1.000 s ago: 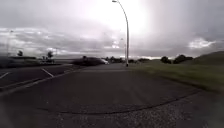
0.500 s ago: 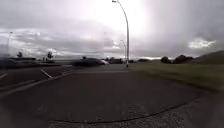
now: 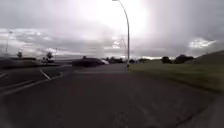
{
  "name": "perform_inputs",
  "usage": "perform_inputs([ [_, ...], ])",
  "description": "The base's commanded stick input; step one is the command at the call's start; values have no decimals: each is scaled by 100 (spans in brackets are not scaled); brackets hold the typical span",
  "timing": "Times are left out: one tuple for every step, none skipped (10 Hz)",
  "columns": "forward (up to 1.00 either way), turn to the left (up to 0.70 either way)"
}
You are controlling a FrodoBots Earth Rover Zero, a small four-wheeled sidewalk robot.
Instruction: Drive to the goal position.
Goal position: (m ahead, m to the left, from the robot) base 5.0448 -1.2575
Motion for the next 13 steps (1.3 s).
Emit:
perform_inputs([
  [70, 0],
  [70, 0],
  [70, 0],
  [70, 0],
  [70, 0],
  [70, 0],
  [70, 0],
  [70, 0],
  [70, 0],
  [70, 0],
  [70, 0],
  [70, 0],
  [70, 0],
])
